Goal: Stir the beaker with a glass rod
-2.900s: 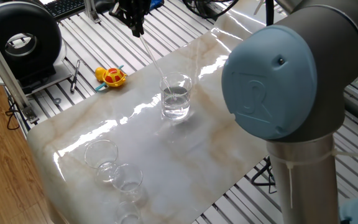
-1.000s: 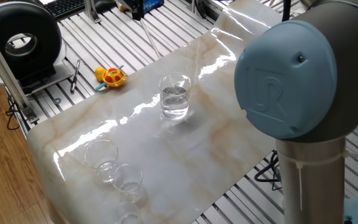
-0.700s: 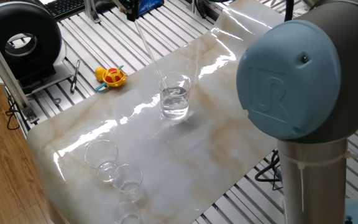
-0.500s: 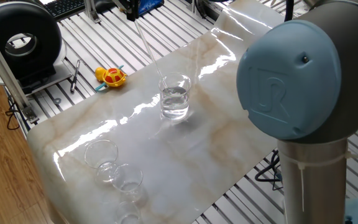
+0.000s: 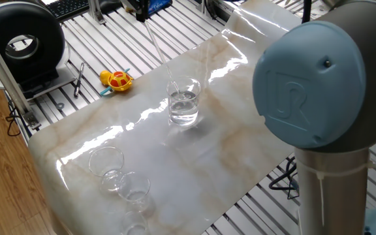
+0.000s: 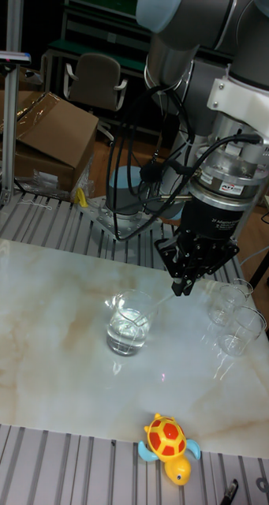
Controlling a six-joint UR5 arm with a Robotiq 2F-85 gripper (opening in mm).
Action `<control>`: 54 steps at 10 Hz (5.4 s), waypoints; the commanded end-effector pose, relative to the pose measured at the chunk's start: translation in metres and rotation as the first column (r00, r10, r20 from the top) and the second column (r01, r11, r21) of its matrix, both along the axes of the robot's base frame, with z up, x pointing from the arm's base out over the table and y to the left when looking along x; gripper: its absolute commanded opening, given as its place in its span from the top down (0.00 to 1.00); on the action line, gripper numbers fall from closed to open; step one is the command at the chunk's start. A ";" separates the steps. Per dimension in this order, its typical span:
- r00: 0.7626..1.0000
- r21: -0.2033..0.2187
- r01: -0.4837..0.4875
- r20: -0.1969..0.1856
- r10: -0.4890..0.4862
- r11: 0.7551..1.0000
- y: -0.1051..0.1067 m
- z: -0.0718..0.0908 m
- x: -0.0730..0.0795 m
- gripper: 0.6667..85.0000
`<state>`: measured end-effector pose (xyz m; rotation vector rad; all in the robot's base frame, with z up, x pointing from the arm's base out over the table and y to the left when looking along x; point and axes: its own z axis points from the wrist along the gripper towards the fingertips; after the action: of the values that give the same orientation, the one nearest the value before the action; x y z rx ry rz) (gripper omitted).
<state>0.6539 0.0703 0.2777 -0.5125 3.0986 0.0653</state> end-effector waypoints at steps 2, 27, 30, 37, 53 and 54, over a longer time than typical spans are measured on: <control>0.999 0.082 0.040 -0.003 -0.040 0.996 0.020 0.003 -0.011 1.00; 0.992 -0.017 -0.119 0.050 0.120 0.993 -0.008 -0.005 0.000 1.00; 0.999 0.023 -0.045 0.012 0.045 0.999 -0.002 -0.002 -0.021 1.00; 0.999 0.032 -0.002 -0.032 0.003 1.000 0.000 -0.008 -0.025 1.00; 0.996 0.012 0.093 -0.015 -0.093 0.996 -0.008 -0.016 -0.016 1.00; 0.996 0.005 0.091 -0.020 -0.091 0.996 -0.010 -0.017 -0.017 1.00</control>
<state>0.6390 0.0611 0.2608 -0.3858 3.1247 0.0775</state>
